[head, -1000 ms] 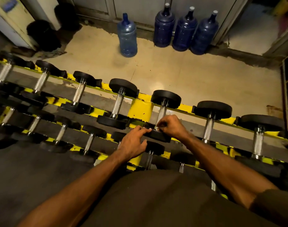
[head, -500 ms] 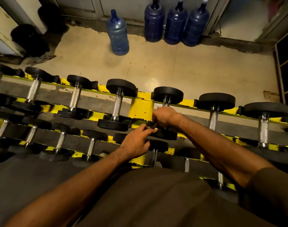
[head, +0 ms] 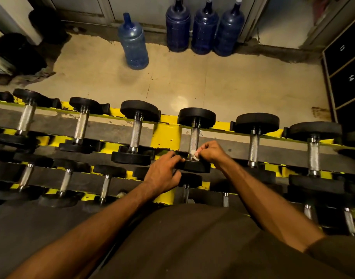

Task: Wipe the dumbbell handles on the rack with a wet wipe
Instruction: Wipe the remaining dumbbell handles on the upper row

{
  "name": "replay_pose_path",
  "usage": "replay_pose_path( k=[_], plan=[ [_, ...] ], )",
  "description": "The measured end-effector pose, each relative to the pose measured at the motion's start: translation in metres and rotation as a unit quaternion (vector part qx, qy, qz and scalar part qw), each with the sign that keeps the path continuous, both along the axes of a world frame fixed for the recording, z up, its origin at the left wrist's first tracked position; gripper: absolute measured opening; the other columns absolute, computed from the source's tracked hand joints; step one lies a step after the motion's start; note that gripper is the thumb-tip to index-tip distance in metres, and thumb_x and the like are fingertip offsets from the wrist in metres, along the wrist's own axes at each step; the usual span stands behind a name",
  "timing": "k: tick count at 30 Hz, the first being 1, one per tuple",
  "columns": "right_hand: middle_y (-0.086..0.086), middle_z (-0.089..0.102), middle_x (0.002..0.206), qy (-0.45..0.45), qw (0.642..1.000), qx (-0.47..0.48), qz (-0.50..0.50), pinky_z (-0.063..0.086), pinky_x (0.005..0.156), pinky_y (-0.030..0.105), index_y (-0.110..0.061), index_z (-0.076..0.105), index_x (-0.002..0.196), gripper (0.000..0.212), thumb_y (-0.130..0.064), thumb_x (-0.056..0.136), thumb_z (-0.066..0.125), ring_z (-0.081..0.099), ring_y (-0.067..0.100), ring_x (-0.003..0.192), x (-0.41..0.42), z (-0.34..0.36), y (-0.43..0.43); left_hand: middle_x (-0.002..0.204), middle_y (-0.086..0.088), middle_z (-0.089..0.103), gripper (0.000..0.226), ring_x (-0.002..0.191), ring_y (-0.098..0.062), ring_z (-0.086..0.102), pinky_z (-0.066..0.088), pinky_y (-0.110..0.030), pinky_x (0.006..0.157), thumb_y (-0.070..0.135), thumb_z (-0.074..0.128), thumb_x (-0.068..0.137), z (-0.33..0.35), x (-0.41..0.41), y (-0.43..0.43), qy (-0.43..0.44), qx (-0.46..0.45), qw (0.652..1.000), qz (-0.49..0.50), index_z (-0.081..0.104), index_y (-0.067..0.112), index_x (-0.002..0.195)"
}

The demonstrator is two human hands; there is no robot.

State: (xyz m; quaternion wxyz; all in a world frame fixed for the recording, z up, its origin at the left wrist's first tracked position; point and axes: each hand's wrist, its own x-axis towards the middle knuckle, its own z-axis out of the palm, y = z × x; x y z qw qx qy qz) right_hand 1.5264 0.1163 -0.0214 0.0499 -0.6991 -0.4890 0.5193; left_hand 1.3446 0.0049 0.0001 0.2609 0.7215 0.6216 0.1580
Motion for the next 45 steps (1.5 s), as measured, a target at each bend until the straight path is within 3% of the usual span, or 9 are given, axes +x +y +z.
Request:
replay_pose_path(
  k=[5, 15, 18, 23, 27, 32, 37, 41, 45],
  plan=[
    [0.009, 0.065, 0.086, -0.103, 0.994, 0.022, 0.009, 0.059, 0.078, 0.038, -0.008, 0.067, 0.084, 0.007, -0.013, 0.089, 0.066, 0.063, 0.021, 0.083, 0.002, -0.010, 0.000, 0.114, 0.000, 0.057, 0.033, 0.103, -0.017, 0.057, 0.056, -0.038, 0.086, 0.020, 0.065, 0.086, 0.003, 0.004, 0.000, -0.014, 0.004, 1.000, 0.004, 0.065, 0.015, 0.118],
    [0.006, 0.066, 0.102, 0.049, 0.994, -0.064, 0.077, 0.055, 0.075, 0.028, -0.010, 0.070, 0.102, 0.016, -0.008, 0.095, 0.055, 0.061, 0.015, 0.089, 0.015, 0.008, 0.000, 0.122, 0.000, 0.055, 0.037, 0.107, -0.016, 0.055, 0.054, -0.035, 0.091, 0.018, 0.065, 0.088, 0.003, 0.002, -0.002, -0.010, -0.011, 1.000, -0.003, 0.062, 0.014, 0.125],
    [0.001, 0.068, 0.094, 0.036, 0.996, 0.008, 0.082, 0.046, 0.060, 0.020, -0.009, 0.073, 0.096, 0.010, -0.007, 0.088, 0.068, 0.060, 0.010, 0.082, 0.024, 0.012, -0.007, 0.121, 0.000, 0.055, 0.036, 0.107, -0.016, 0.056, 0.054, -0.035, 0.090, 0.018, 0.064, 0.087, 0.002, 0.001, -0.002, -0.014, -0.008, 1.000, -0.002, 0.062, 0.015, 0.123],
    [-0.003, 0.071, 0.098, -0.005, 0.964, 0.203, 0.175, 0.054, 0.073, 0.021, -0.015, 0.076, 0.097, 0.015, -0.013, 0.083, 0.077, 0.064, 0.006, 0.085, 0.013, 0.009, -0.005, 0.116, 0.002, 0.057, 0.033, 0.099, -0.015, 0.057, 0.056, -0.036, 0.084, 0.019, 0.065, 0.087, 0.001, -0.001, 0.001, -0.014, -0.003, 1.000, 0.000, 0.064, 0.015, 0.119],
    [0.002, 0.070, 0.098, -0.006, 0.944, 0.323, 0.065, 0.056, 0.076, 0.021, -0.011, 0.076, 0.101, 0.019, -0.015, 0.083, 0.078, 0.065, 0.009, 0.085, 0.002, 0.007, 0.006, 0.118, 0.002, 0.056, 0.035, 0.101, -0.016, 0.058, 0.056, -0.037, 0.084, 0.019, 0.064, 0.087, 0.001, 0.000, 0.000, -0.022, -0.011, 1.000, 0.006, 0.064, 0.016, 0.122],
    [0.001, 0.071, 0.097, -0.043, 0.913, 0.237, 0.329, 0.055, 0.069, 0.022, -0.014, 0.073, 0.103, 0.018, -0.020, 0.085, 0.075, 0.063, 0.005, 0.079, 0.001, 0.018, 0.000, 0.117, 0.002, 0.056, 0.036, 0.099, -0.016, 0.057, 0.055, -0.037, 0.083, 0.018, 0.063, 0.087, 0.001, 0.001, -0.003, -0.027, -0.015, 0.999, 0.017, 0.063, 0.017, 0.123],
    [0.002, 0.065, 0.105, -0.094, 0.902, 0.347, 0.238, 0.050, 0.076, 0.027, -0.017, 0.070, 0.112, 0.023, -0.021, 0.090, 0.070, 0.059, 0.012, 0.089, -0.001, 0.021, 0.017, 0.116, 0.005, 0.056, 0.033, 0.100, -0.014, 0.056, 0.056, -0.037, 0.085, 0.017, 0.063, 0.087, -0.001, 0.001, -0.002, -0.038, -0.016, 0.999, 0.018, 0.063, 0.018, 0.120],
    [0.000, 0.067, 0.099, -0.150, 0.815, 0.258, 0.496, 0.044, 0.069, 0.021, -0.021, 0.071, 0.106, 0.016, -0.029, 0.093, 0.065, 0.061, 0.009, 0.085, -0.009, 0.025, 0.009, 0.115, 0.004, 0.055, 0.032, 0.100, -0.014, 0.056, 0.056, -0.038, 0.084, 0.016, 0.063, 0.087, 0.000, 0.000, 0.001, -0.034, -0.018, 0.999, 0.014, 0.064, 0.017, 0.119],
    [0.006, 0.066, 0.104, -0.189, 0.828, 0.300, 0.434, 0.051, 0.074, 0.027, -0.013, 0.072, 0.100, 0.014, -0.023, 0.093, 0.066, 0.064, 0.018, 0.088, -0.021, 0.038, 0.021, 0.116, 0.004, 0.055, 0.032, 0.100, -0.014, 0.056, 0.056, -0.039, 0.084, 0.017, 0.063, 0.087, 0.001, 0.001, 0.001, -0.028, -0.016, 0.999, 0.014, 0.064, 0.017, 0.119]
  ],
)
